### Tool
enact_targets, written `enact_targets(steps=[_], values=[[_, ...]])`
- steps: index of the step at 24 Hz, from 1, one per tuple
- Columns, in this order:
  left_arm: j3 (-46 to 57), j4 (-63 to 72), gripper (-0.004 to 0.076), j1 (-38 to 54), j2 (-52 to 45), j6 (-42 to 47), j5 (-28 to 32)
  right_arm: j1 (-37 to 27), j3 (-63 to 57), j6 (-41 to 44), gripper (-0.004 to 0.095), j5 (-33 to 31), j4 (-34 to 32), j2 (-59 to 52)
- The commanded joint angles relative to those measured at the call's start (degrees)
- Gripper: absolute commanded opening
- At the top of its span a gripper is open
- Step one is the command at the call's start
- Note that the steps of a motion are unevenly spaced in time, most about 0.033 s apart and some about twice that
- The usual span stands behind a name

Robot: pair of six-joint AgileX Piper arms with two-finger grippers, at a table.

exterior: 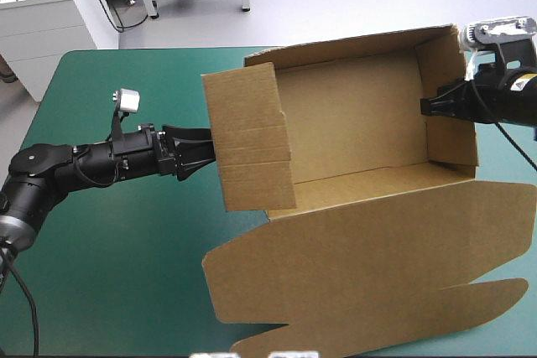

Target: Fold the box

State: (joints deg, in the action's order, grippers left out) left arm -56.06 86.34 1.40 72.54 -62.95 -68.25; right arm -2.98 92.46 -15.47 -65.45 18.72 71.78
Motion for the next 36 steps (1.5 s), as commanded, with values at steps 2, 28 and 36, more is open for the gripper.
enact_targets(steps=[2, 28, 36], values=[[-4.07, 6.27, 0.0708, -0.91, -1.68, 1.32, -6.36, 5.02, 1.25, 5.47, -0.0003, 7.44, -3.49, -1.21], [-20.89, -45.75, 0.0599, -14.43, -1.22, 44.92, 20.05, 21.50, 1.80, 21.73, -0.0003, 21.52, -14.18, 8.45], [-28.16, -74.52, 0.0503, -28.11, 3.91, 71.18, 20.62, 21.50, 1.80, 22.01, -0.0003, 23.01, -14.44, 8.45]])
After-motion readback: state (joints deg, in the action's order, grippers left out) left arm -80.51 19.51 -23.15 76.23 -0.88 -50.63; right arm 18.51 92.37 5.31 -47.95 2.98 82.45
